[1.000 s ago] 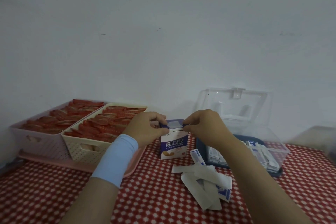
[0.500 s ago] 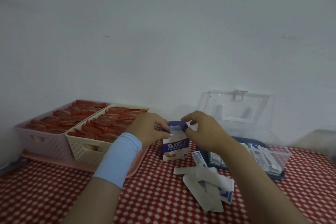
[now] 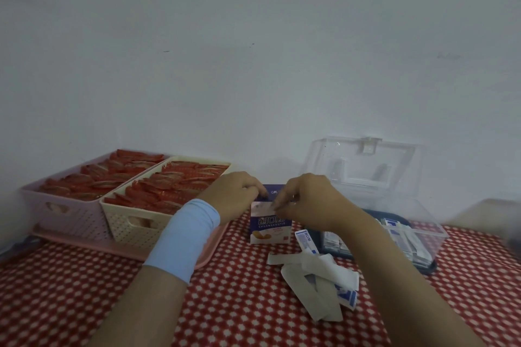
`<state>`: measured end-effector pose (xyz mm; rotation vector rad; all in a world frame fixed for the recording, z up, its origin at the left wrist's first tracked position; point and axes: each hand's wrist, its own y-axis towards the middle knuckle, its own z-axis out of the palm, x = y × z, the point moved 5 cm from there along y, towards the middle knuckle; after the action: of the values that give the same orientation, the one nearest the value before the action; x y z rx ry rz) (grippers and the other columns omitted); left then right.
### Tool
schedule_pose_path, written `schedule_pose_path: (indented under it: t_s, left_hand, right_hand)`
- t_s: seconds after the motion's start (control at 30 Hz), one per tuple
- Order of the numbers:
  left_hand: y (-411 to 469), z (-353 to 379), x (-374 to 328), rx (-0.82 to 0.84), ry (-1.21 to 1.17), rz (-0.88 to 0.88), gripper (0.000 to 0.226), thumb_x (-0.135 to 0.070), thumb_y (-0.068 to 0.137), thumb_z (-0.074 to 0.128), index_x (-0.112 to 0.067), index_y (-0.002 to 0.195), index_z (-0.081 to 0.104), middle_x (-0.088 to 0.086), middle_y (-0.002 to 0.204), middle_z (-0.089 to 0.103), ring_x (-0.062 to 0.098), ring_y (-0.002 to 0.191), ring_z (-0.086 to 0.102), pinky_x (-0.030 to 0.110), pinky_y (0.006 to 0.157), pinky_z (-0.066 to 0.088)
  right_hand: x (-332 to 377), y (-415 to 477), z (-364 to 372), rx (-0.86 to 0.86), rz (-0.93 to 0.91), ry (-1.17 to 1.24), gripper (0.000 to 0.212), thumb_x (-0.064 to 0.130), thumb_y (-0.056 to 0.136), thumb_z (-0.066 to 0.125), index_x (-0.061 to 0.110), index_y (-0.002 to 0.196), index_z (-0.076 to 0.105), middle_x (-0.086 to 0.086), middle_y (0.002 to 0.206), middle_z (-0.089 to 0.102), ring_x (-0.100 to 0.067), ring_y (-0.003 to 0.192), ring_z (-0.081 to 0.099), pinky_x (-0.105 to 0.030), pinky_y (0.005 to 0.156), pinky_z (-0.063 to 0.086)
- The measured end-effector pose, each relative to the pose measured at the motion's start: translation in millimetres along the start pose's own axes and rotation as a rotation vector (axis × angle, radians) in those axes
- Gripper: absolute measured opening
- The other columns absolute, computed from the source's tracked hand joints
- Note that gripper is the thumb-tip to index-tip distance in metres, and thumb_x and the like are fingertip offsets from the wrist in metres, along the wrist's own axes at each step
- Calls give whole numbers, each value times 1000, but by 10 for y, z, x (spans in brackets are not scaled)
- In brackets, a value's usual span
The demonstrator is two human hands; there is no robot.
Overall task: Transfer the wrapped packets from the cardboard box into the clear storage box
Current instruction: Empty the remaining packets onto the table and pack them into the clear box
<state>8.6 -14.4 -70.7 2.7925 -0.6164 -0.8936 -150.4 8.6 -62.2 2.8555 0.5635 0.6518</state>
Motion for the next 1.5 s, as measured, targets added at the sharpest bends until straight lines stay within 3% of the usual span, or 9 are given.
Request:
schedule_pose_path:
  t_s: [0.13,0.3,0.5,0.67,0.77,1.03,1.23,1.37,1.5]
  left_hand:
    - [32,54,-14,-92,57,49,9,-36,85,69,-37,76,68,-14,93,62,5,88,59,24,79,46]
    - [25,111,1,-158,119,99,18,-46,75,77,-41,71,60,-15,88,57,8,85,56,30,78,50]
    - [-39,149,-56,-212,257,95,16,-47,83,66,-35,90,57,-17,96,54,9,92,51,33,87,49]
    - [-26,124,-292,-139,426,175,35,-53,81,67,-30,105,55,-10,109,50,12,105,42,29,92,44]
    - [-84,104,-642,-105,302,204,11,-30,86,64,-24,96,62,-7,99,59,13,94,53,28,84,48]
    - [-183,820,-515,476,551,26,28,-20,98,57,-18,124,68,2,119,66,25,105,63,25,85,45]
    - [-181,755,-501,375,490,11,22,-20,96,58,-20,111,75,-1,106,69,20,98,63,22,78,40]
    - [-155,591,-426,372,445,-24,15,-26,90,63,-23,90,77,-10,92,72,12,84,65,16,66,42]
    - [-131,343,-425,351,259,-86,12,-23,87,62,-29,86,72,-13,80,71,13,78,72,35,80,59]
  right_hand:
    - [100,-45,37,75,-85,-150,19,33,92,66,35,106,79,9,100,73,-11,88,63,-35,86,54]
    - [107,-75,21,136,-37,-72,20,46,91,65,36,96,81,5,87,74,-16,81,67,-38,79,58]
    - [24,-163,144,264,51,-228,19,18,92,62,18,99,80,-3,96,75,-19,79,71,-31,76,61]
    - [10,-293,291,401,83,-300,28,14,94,64,22,120,71,-2,115,68,-17,81,66,-23,74,58]
    - [-100,-351,179,345,150,-327,27,18,90,69,24,117,72,0,106,66,-19,81,68,-29,77,61]
    - [-280,-676,295,385,255,-379,46,46,81,76,20,118,69,3,99,64,-13,89,60,-27,87,53]
    - [-338,-631,210,316,299,-396,15,26,96,60,15,104,67,3,81,55,-13,80,56,-25,81,50]
    - [-367,-633,45,313,323,-354,23,24,100,54,16,114,69,-1,96,63,-17,89,62,-28,90,53]
    - [-339,-703,-183,248,273,-250,34,24,101,51,23,67,53,5,67,48,-8,59,44,-16,58,36]
